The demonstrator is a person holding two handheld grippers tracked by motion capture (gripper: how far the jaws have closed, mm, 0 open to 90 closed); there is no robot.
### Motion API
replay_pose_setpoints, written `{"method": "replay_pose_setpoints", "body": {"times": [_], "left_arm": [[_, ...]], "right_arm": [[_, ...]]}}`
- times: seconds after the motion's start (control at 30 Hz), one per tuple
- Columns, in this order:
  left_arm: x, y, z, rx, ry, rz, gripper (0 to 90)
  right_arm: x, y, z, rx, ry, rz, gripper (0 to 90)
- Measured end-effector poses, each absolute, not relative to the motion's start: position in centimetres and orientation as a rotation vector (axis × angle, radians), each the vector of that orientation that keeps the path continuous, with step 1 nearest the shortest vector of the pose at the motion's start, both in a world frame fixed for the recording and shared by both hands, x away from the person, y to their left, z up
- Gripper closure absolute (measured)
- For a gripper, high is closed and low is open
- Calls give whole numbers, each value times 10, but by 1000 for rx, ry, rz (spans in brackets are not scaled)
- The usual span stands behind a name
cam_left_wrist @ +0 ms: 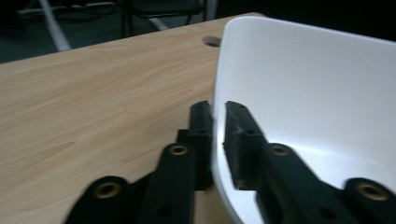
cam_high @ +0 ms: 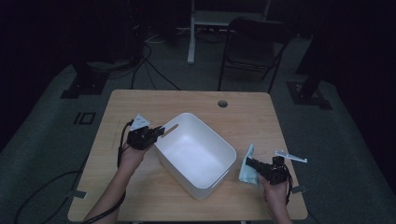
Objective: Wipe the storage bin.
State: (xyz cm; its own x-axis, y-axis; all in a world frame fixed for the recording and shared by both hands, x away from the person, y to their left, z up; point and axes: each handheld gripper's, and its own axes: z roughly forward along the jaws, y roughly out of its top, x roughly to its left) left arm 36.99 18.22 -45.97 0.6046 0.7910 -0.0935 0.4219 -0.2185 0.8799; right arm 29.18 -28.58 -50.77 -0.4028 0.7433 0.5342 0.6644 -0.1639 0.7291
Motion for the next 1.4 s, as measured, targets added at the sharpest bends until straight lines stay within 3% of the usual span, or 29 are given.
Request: {"method": "replay_pose_setpoints", "body": {"times": [0.5, 0.8, 1.2, 1.4], "left_arm": [[339, 203, -460, 1783, 1137, 610, 869], [322, 215, -462, 1742, 1177, 629, 866], [325, 212, -463, 1721, 1179, 640, 866], [325, 213, -464, 1716, 1178, 638, 866]], "right_arm": [[293, -282, -508, 1665, 2002, 1638, 837], [293, -276, -503, 1641, 2019, 1660, 837], [293, -245, -463, 1435, 2048, 1782, 838], [294, -233, -467, 1396, 2106, 1802, 838]]}}
